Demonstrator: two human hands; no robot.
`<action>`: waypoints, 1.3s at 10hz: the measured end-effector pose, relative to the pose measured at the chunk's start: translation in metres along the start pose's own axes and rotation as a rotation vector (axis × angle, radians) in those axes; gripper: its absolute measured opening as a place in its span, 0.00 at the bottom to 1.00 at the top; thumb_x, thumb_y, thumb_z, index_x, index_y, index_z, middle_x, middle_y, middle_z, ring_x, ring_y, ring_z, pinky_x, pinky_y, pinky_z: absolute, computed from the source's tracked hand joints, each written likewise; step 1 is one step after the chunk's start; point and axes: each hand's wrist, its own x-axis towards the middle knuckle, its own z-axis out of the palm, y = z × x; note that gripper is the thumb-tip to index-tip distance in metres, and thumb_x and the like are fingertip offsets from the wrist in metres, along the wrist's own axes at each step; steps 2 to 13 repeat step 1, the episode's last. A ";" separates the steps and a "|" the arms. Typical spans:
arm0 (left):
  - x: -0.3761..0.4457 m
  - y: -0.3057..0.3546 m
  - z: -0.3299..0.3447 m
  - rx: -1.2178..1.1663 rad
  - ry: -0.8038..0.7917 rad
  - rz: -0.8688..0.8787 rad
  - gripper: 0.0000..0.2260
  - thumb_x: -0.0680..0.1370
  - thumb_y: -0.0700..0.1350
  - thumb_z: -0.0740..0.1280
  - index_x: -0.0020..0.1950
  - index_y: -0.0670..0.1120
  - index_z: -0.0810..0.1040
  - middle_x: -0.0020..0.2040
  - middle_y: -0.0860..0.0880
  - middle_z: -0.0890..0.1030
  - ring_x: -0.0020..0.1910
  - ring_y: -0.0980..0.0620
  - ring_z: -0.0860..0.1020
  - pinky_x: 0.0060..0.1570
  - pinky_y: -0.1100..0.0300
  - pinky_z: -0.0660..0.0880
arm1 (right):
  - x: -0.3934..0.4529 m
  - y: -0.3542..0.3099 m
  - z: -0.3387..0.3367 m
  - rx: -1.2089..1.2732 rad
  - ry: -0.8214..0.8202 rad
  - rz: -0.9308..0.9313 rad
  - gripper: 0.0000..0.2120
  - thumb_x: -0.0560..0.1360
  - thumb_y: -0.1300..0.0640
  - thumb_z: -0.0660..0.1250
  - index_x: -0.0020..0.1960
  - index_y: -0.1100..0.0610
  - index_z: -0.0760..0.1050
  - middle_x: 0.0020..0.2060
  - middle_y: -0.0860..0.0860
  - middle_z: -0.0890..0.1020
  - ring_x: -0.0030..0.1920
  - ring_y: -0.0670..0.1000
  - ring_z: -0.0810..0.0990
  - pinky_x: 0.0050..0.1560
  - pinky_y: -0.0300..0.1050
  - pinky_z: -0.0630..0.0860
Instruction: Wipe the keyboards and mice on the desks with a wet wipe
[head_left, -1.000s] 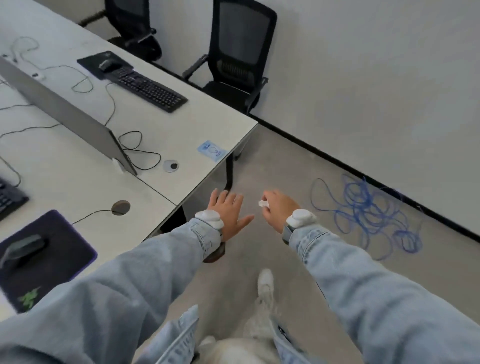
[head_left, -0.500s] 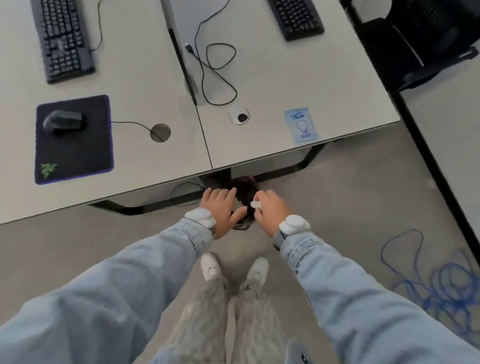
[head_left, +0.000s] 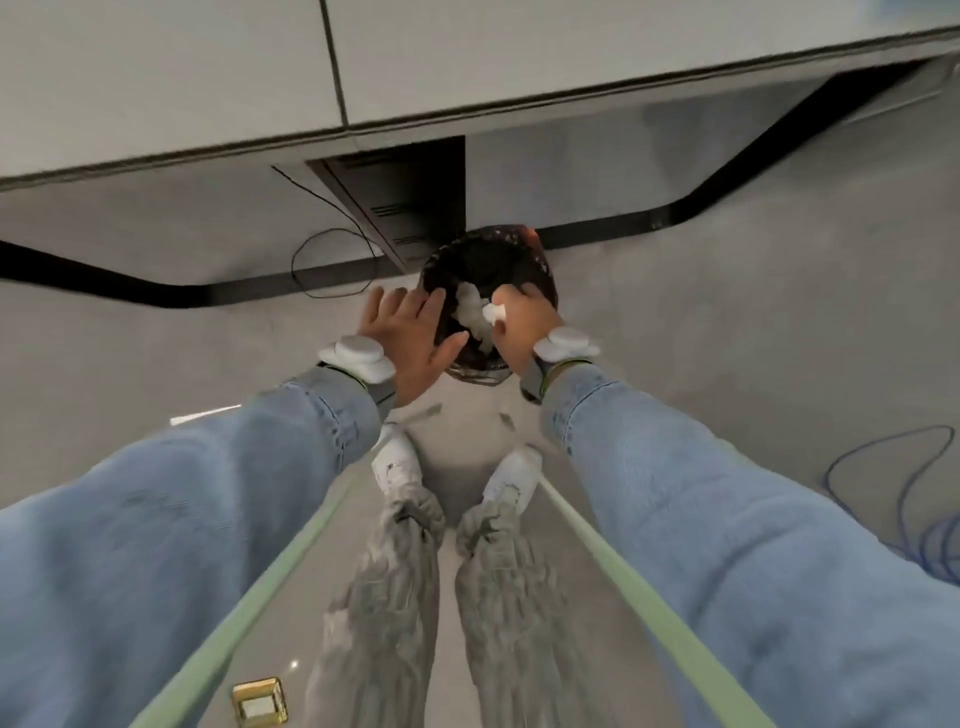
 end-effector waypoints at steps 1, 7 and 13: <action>0.000 -0.001 0.020 -0.049 0.009 -0.030 0.43 0.76 0.70 0.40 0.75 0.40 0.69 0.68 0.40 0.76 0.68 0.37 0.72 0.74 0.40 0.57 | 0.016 0.010 0.021 -0.019 -0.058 -0.011 0.20 0.76 0.56 0.62 0.68 0.56 0.68 0.61 0.57 0.72 0.55 0.61 0.77 0.49 0.45 0.71; 0.000 -0.001 0.020 -0.049 0.009 -0.030 0.43 0.76 0.70 0.40 0.75 0.40 0.69 0.68 0.40 0.76 0.68 0.37 0.72 0.74 0.40 0.57 | 0.016 0.010 0.021 -0.019 -0.058 -0.011 0.20 0.76 0.56 0.62 0.68 0.56 0.68 0.61 0.57 0.72 0.55 0.61 0.77 0.49 0.45 0.71; 0.000 -0.001 0.020 -0.049 0.009 -0.030 0.43 0.76 0.70 0.40 0.75 0.40 0.69 0.68 0.40 0.76 0.68 0.37 0.72 0.74 0.40 0.57 | 0.016 0.010 0.021 -0.019 -0.058 -0.011 0.20 0.76 0.56 0.62 0.68 0.56 0.68 0.61 0.57 0.72 0.55 0.61 0.77 0.49 0.45 0.71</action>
